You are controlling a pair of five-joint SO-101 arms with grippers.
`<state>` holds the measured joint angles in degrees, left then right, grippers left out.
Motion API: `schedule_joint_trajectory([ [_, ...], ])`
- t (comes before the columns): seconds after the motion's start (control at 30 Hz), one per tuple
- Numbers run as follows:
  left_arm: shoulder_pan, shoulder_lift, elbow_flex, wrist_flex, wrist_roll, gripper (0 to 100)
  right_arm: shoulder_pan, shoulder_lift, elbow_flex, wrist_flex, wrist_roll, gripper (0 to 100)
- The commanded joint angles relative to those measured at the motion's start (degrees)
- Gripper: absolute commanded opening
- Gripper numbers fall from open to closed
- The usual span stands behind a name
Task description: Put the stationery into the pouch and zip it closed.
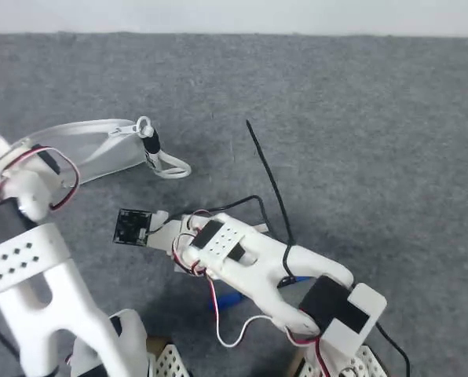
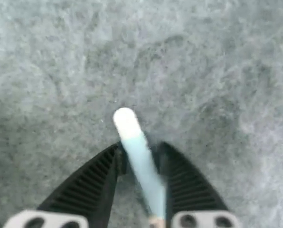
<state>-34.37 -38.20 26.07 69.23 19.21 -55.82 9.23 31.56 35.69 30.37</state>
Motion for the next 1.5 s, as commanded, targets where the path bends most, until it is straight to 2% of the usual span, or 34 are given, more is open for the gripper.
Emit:
schedule_joint_trajectory([
  [0.0, -0.35, -0.35, -0.40, -2.20, 0.70, 1, 1.27, -0.13, -2.37, 1.19, 0.62, 2.0],
  [0.43, -0.35, -0.35, -0.31, -2.20, 0.70, 1, 3.82, -0.48, -2.20, 1.36, 0.35, 0.6],
  [0.67, -0.26, -0.35, -0.31, -2.20, 0.70, 1, 4.88, -4.00, -2.20, 6.81, 0.18, 0.6],
  [0.9, -0.26, -0.35, -0.31, -2.20, 0.70, 1, 9.45, -9.89, -2.11, 13.14, 0.09, 0.6],
  [1.23, -0.35, -0.35, -0.22, -2.20, 0.70, 1, 10.51, -9.89, -2.11, 13.76, 0.09, 1.1],
  [1.47, -0.35, -0.35, -0.22, -2.11, 0.70, 1, 10.24, -9.89, -2.11, 15.87, 0.09, 11.0],
])
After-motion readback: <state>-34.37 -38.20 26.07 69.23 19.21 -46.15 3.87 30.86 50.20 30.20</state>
